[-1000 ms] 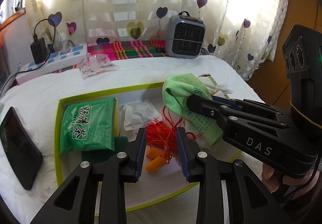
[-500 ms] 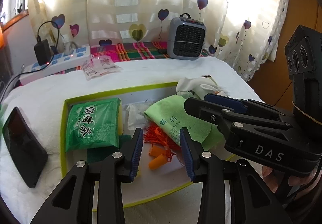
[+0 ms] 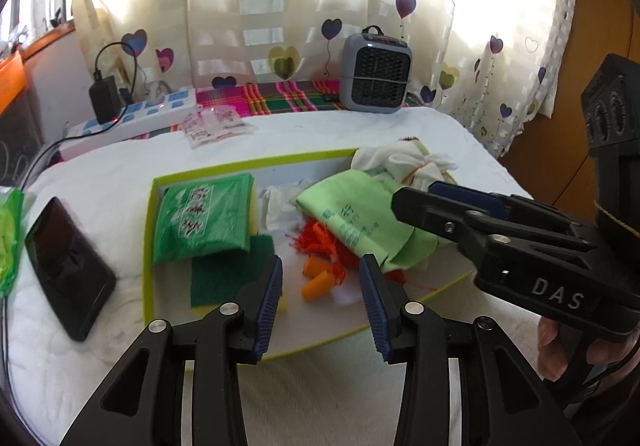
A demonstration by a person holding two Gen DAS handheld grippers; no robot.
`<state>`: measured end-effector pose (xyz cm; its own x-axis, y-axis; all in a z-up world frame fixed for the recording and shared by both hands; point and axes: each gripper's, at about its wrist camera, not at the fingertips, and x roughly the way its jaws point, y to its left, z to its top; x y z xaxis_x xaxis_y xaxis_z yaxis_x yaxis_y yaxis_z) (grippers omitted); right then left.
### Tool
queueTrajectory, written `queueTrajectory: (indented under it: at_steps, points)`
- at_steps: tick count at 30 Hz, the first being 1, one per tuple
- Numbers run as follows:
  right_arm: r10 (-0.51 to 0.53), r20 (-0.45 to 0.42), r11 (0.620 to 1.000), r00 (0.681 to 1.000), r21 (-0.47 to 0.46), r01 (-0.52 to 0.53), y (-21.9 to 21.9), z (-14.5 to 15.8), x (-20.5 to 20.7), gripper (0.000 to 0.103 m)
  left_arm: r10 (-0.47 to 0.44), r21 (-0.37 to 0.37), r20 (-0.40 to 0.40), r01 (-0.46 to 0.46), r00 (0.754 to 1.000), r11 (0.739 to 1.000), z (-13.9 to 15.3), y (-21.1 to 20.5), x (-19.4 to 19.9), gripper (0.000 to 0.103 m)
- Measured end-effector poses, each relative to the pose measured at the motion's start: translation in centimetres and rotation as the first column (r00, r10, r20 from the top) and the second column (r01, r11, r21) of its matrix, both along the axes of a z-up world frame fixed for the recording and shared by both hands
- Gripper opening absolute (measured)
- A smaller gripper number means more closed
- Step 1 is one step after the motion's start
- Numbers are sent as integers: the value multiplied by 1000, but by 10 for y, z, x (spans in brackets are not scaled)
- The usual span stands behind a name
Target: Organize soft objects
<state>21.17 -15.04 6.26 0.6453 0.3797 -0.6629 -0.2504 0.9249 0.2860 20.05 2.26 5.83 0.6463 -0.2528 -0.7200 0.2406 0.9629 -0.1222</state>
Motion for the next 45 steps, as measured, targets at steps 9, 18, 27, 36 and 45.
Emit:
queueTrajectory:
  at_steps: [9, 18, 27, 36, 45]
  points:
    - [14, 39, 998, 999, -63, -11, 4, 1, -26, 44, 31, 15, -4, -31, 1000, 999, -1, 0, -22, 40]
    - [6, 46, 998, 999, -70, -3, 3, -3, -47, 49, 64, 37, -17, -64, 998, 997, -6, 1, -42, 40]
    - [-17, 16, 994, 1000, -105, 19, 1, -16, -63, 54, 110, 92, -36, -106, 993, 990, -20, -1, -59, 40]
    - [-27, -48, 987, 998, -159, 20, 2, -35, -74, 57, 147, 110, -99, -136, 984, 985, -42, 3, -70, 40]
    - [-67, -67, 970, 996, -240, 49, -1, -44, -85, 58, 180, 142, -82, -167, 980, 976, -47, -1, -81, 44]
